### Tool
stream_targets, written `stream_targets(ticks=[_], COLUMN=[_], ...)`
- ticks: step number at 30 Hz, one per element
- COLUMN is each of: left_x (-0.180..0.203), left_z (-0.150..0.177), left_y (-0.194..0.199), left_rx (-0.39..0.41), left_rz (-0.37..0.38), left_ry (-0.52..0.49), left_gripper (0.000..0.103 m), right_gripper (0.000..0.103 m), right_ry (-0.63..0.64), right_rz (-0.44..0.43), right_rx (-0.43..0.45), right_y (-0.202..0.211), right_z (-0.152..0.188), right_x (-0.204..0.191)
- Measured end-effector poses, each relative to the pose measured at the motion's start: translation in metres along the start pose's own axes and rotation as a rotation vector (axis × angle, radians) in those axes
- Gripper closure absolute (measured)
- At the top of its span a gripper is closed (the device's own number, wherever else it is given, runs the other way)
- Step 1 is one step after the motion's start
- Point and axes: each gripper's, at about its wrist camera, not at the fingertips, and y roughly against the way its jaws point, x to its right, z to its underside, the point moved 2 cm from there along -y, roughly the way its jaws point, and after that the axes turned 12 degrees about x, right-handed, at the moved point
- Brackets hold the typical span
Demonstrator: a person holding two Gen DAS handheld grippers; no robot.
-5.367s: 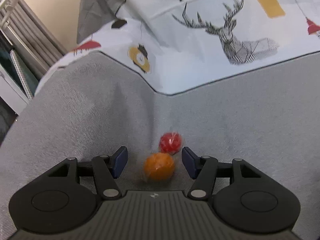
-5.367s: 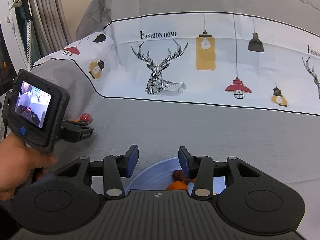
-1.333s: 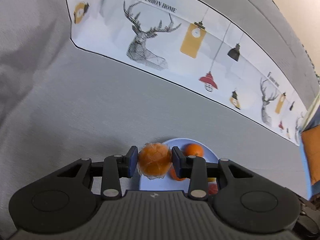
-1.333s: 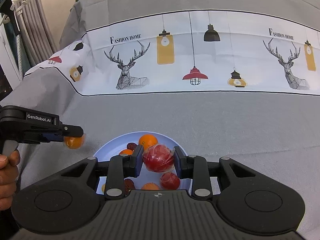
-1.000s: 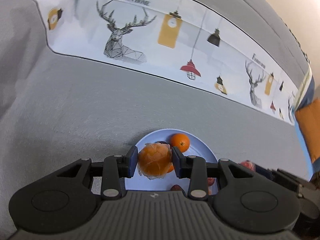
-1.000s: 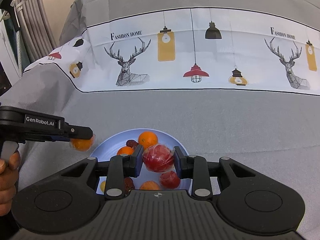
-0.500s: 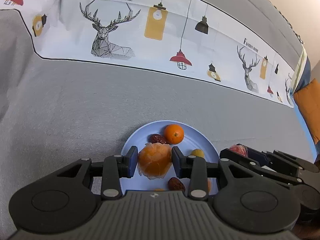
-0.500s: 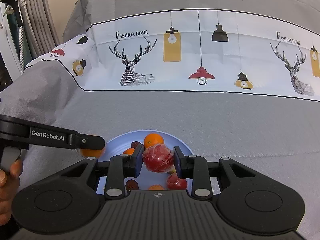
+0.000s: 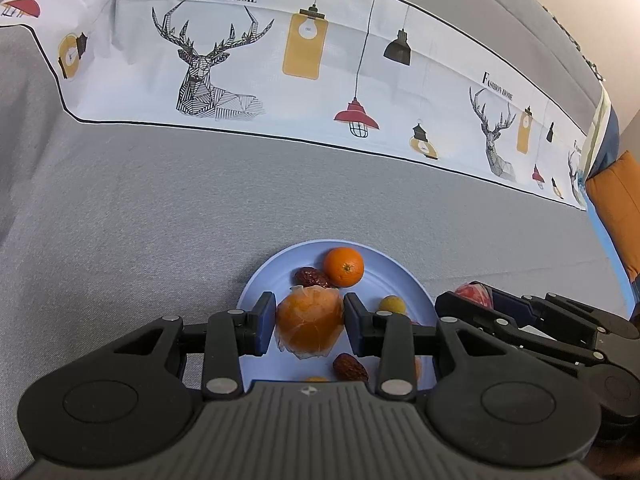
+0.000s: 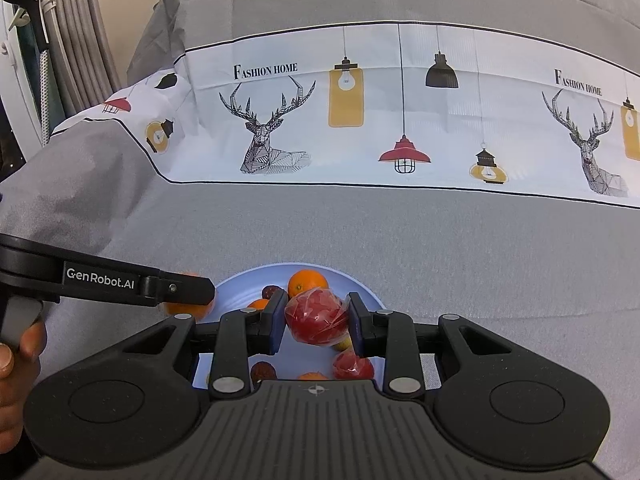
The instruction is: Organize fruits
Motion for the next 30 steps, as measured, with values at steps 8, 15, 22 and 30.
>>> stream_targets(ticks=[8, 15, 22, 30], left_x=[0.0003, 0.0015, 0.0022, 0.0030], left_z=[-0.0002, -0.0004, -0.0005, -0.0003], left_y=[0.0000, 0.0005, 0.0008, 0.0009], left_rx=[-0.001, -0.002, -0.001, -0.002], left_rz=[0.000, 0.002, 0.002, 0.002], left_ry=[-0.001, -0.004, -0.005, -0.005], left_gripper=[0.062, 0.062, 0.062, 0.062], right_gripper=[0.070, 0.070, 0.070, 0.070], right_ry=[0.002, 0.002, 0.003, 0.004], right_rz=[-0.001, 0.000, -0.001, 0.002], right_rx=[0.004, 0.005, 0.007, 0.010], right_y=[0.0002, 0.0001, 0.0003, 0.0004], right_z=[-0.0012, -0.0008, -0.0008, -0.0008], right_x=[-0.0001, -0.0004, -0.0008, -0.0013])
